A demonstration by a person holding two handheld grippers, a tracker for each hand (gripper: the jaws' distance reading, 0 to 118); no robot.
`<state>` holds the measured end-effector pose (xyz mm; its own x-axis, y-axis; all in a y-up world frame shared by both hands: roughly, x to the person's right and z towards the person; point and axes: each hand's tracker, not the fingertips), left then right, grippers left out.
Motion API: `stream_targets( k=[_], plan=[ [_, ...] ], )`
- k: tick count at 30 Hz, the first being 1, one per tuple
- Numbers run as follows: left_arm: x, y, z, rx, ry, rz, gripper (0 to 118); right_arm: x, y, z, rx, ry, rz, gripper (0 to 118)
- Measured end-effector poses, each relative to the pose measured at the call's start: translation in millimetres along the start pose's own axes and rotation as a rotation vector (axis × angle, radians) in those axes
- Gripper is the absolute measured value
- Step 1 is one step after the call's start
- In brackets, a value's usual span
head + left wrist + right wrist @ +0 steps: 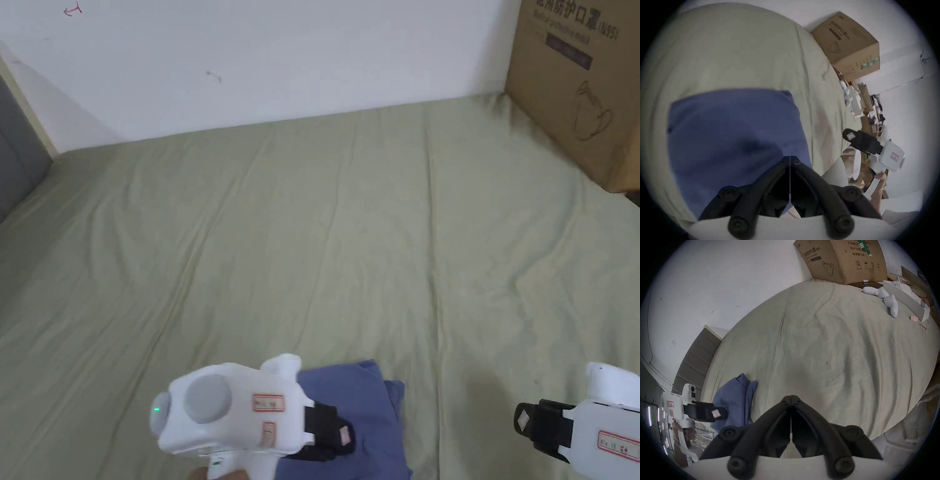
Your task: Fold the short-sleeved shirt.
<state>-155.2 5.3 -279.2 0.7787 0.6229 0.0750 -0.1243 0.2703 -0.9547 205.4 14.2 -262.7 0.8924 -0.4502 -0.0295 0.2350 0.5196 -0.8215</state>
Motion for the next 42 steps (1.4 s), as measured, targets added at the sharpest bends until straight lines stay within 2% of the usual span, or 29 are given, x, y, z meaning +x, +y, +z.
stream_targets(
  k=[3, 7, 11, 14, 17, 19, 22, 23, 27, 29, 31, 32, 33, 36, 37, 38, 39, 40, 41, 42],
  plan=[
    [17, -4, -40, -0.063, 0.067, -0.019, 0, 1, -1, 1, -0.003, -0.003, -0.002, 0],
    [37, -14, -70, -0.103, -0.008, -0.024, 0, 3, -2, 6, -0.001, -0.008, 0.002, 0],
    [50, -25, -89, -0.121, 0.007, -0.059, 0, 1, 0, 10, 0.001, -0.014, 0.006, 0],
    [45, -27, -69, -0.074, -0.064, -0.055, 0, -6, 4, 16, 0.009, -0.001, 0.019, 0],
    [34, -26, -21, 0.032, -0.14, -0.029, 0, -26, 10, 21, 0.01, 0.006, 0.114, 0],
    [24, -26, 14, 0.113, -0.167, 0.002, 0, -18, 8, 18, 0.013, 0.029, 0.161, 0],
    [-13, -35, 68, 0.232, -0.193, 0.062, 0, -33, 11, 6, 0.004, 0.121, 0.243, 0],
    [-26, -40, 82, 0.26, -0.186, 0.073, 0, -82, 29, -1, -0.012, 0.145, 0.276, 0],
    [-87, -69, 116, 0.316, -0.128, 0.204, 0, -138, 21, -47, -0.13, 0.222, 0.39, 0],
    [-115, -85, 123, 0.336, -0.123, 0.262, 0, -150, 6, -82, -0.222, 0.231, 0.417, 0],
    [-134, -98, 125, 0.349, -0.145, 0.313, 0, -157, -15, -110, -0.307, 0.198, 0.436, 0],
    [-139, -103, 125, 0.347, -0.175, 0.333, 0, -156, -22, -119, -0.343, 0.146, 0.441, 0],
    [-144, -108, 123, 0.349, -0.185, 0.35, 0, -153, -27, -125, -0.346, 0.109, 0.444, 0],
    [-158, -108, 119, 0.352, -0.184, 0.37, 0, -155, -29, -121, -0.317, 0.141, 0.409, 0],
    [-156, -107, 116, 0.316, -0.243, 0.367, 5, -155, -29, -121, -0.317, 0.143, 0.415, 0],
    [-157, -105, 113, 0.305, -0.285, 0.372, 18, -156, -29, -122, -0.317, 0.139, 0.423, 0],
    [-158, -100, 109, 0.306, -0.315, 0.374, 41, -159, -22, -118, -0.318, 0.133, 0.433, 0],
    [-160, -93, 104, 0.305, -0.316, 0.378, 77, -160, -21, -118, -0.32, 0.132, 0.437, 0],
    [-163, -88, 99, 0.296, -0.314, 0.383, 98, -160, -21, -119, -0.323, 0.133, 0.436, 0],
    [-165, -82, 94, 0.301, -0.307, 0.38, 110, -160, -21, -120, -0.323, 0.134, 0.434, 0]
  ],
)
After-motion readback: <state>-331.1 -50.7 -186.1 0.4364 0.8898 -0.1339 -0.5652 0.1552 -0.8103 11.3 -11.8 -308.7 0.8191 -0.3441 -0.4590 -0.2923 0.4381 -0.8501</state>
